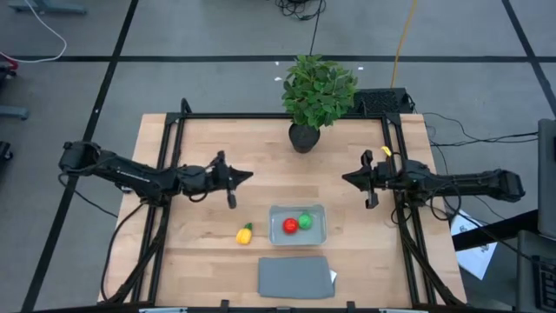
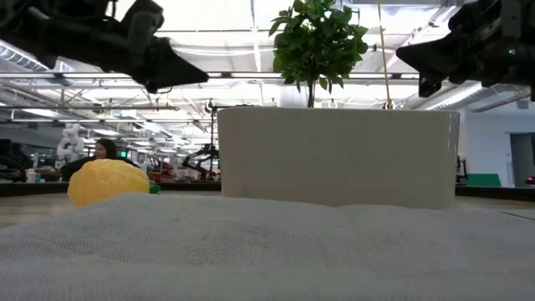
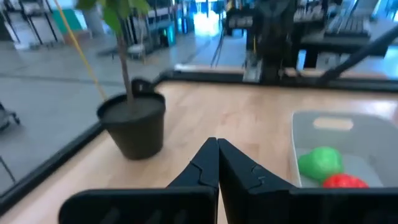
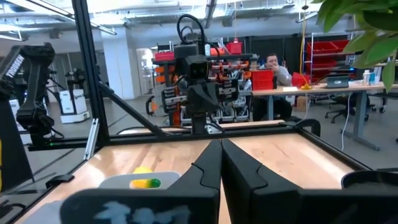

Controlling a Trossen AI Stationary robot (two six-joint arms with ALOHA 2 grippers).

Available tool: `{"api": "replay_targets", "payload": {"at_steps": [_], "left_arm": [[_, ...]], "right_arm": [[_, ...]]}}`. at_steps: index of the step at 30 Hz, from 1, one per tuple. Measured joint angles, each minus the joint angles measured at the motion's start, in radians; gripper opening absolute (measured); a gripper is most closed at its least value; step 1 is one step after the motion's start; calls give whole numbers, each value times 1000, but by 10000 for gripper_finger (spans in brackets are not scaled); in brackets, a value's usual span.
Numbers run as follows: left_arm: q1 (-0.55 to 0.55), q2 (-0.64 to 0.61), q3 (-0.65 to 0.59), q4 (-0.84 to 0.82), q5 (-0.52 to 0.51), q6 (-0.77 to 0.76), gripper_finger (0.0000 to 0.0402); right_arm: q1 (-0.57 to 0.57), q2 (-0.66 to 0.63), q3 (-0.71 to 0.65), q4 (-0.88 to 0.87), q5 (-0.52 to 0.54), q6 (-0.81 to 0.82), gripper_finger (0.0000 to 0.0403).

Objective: Pick and placing Produce into tupperware
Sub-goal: Put the pineapple into the gray bin

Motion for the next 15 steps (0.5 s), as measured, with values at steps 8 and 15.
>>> {"api": "replay_targets", "payload": {"at_steps": [8, 15], "left_arm": [[-34, -107, -153, 242, -25, 76, 0], [-47, -186, -287, 407, -5, 117, 0]], "right_arm": [[0, -48, 0, -28, 3, -6, 0], [0, -86, 0, -54, 3, -3, 0]]}}
